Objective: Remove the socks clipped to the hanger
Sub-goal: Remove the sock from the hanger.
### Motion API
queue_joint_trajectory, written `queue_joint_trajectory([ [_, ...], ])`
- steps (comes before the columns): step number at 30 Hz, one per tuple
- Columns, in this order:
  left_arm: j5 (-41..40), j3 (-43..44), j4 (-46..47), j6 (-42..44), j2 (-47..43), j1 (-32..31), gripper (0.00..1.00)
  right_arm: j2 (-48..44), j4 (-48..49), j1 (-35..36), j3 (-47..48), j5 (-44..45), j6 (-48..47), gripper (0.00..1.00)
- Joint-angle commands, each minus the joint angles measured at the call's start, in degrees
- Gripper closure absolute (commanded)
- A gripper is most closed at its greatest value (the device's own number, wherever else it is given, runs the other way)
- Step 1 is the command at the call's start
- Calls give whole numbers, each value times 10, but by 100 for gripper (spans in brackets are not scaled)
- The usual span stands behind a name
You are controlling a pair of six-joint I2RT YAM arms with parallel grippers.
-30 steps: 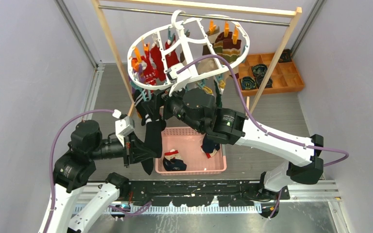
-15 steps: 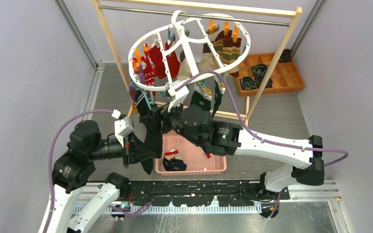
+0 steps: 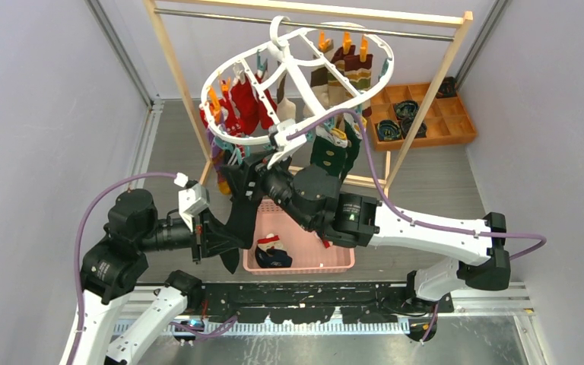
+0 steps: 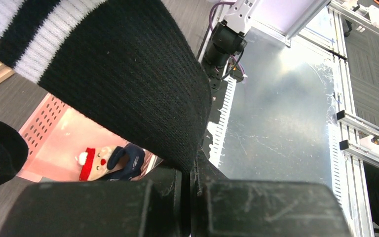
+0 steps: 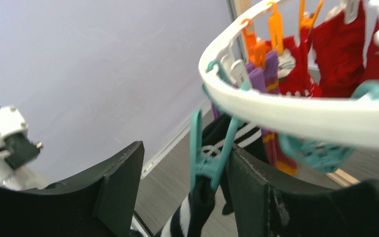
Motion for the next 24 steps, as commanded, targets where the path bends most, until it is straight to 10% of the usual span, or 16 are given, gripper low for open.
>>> queue_joint_trajectory([
  [1,5,25,5,4,-7,1,99,0,3,-21,48,-14,-3,36],
  [19,11,37,4,-2,2,1,99,0,-48,-44,76,-59,-2,51],
  [24,13,36,4,-1,2,1,99,7,-64,-46,92,-61,-6,83],
])
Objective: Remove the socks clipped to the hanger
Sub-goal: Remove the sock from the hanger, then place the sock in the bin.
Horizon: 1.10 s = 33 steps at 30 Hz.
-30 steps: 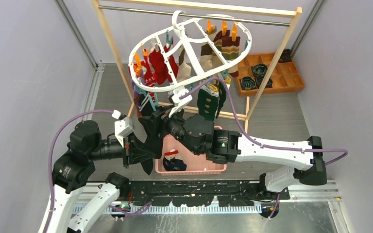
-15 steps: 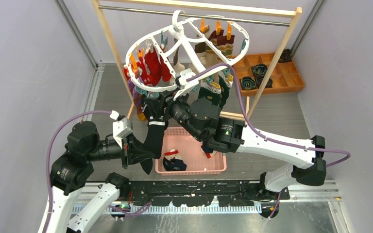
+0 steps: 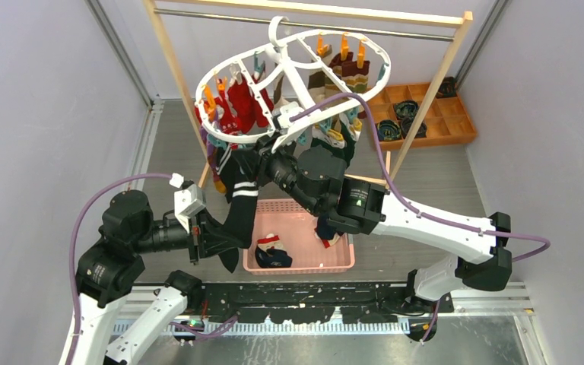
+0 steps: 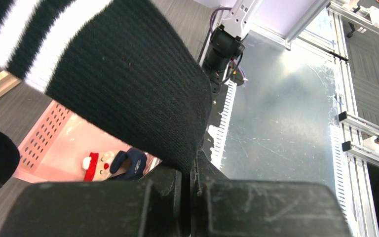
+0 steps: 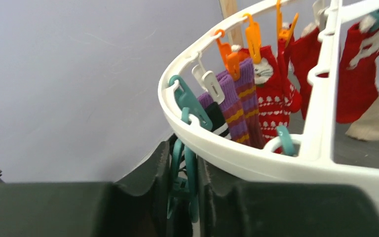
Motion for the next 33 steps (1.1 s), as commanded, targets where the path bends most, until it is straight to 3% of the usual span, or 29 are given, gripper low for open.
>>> queue_joint_trajectory([
  [1,13,16,5,-3,3,1,99,5,-1,-3,40,-8,-5,89],
  [6,14,10,5,-3,-2,1,99,6,-1,-4,42,-5,-2,96],
  [10,14,5,3,-2,-6,1,99,2,-2,-4,34,-7,4,96],
  [11,15,5,1,2,-6,1,99,-1,-5,-4,28,-10,6,88],
  [12,15,7,-4,8,-6,1,100,-9,-6,-3,18,-18,10,70],
  [13,16,8,-12,17,-8,1,99,-18,-6,-3,3,-25,14,46],
  [14,16,9,-17,25,-9,1,99,-32,-8,-4,-17,-37,19,33],
  [15,16,10,-27,37,-11,1,100,-47,-7,-4,-38,-48,28,25],
  [18,21,10,-40,76,-23,1,100,-111,17,-3,-126,-112,54,14],
  [25,47,-1,-44,117,-40,1,100,-176,42,11,-226,-294,99,10],
  [33,61,11,-44,124,-32,1,100,-138,78,29,-225,-362,130,20],
])
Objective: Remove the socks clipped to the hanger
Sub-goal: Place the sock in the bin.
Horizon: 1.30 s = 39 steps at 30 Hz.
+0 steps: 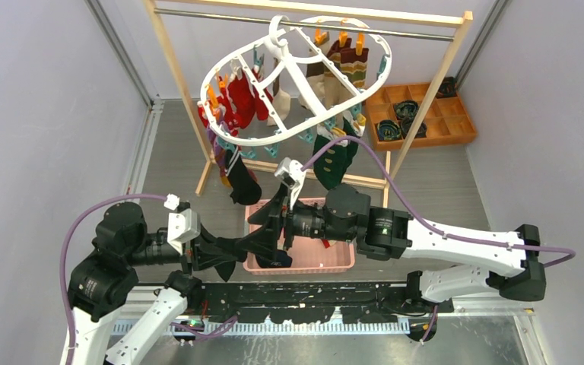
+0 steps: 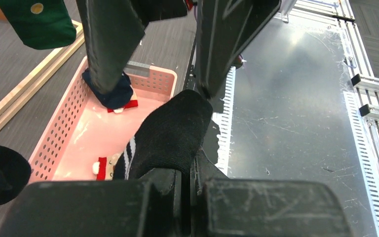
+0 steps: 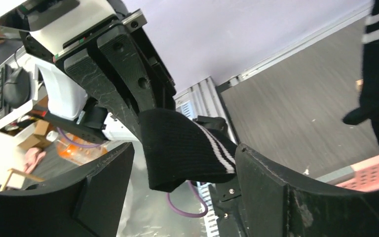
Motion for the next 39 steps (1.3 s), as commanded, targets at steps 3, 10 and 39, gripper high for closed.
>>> queue_joint_trajectory([
  [3,18,14,6,13,6,1,100,27,52,4,5,-65,35,26],
  [10,19,13,6,12,5,1,99,28,47,6,3,-22,45,80],
  [39,-168,37,-2,-22,53,1,0,-8,-213,-90,-200,372,141,62],
])
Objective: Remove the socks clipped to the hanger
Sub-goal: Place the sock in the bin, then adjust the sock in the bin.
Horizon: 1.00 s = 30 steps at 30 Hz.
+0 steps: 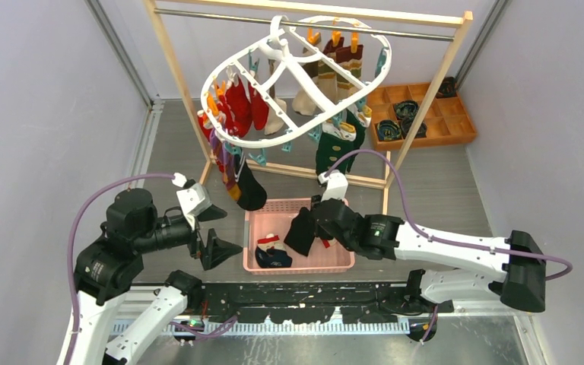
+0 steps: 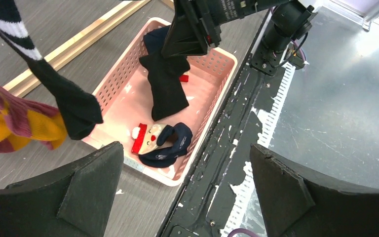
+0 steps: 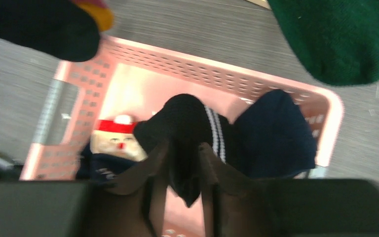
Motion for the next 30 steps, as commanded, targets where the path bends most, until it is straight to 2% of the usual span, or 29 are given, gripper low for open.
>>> queue_joint_trajectory([
  [1,-5,18,18,-5,1,1,0,21,-31,-12,-5,40,53,49],
  [2,-6,18,18,-5,2,1,0,24,-46,-11,-1,51,61,41],
  [4,-7,17,18,-5,4,1,0,21,-81,-12,9,74,72,33],
  [8,-8,15,26,-5,4,1,0,11,-97,-13,17,112,83,31],
  [13,-9,15,24,-2,0,1,0,40,-68,-36,-3,119,88,38],
  [22,-23,25,10,8,-8,1,0,171,35,-53,-27,76,98,54],
  [27,-25,26,10,7,-10,1,0,189,105,-53,-74,47,118,56],
  [30,-26,26,10,6,-10,1,0,159,135,-35,-90,52,106,55],
])
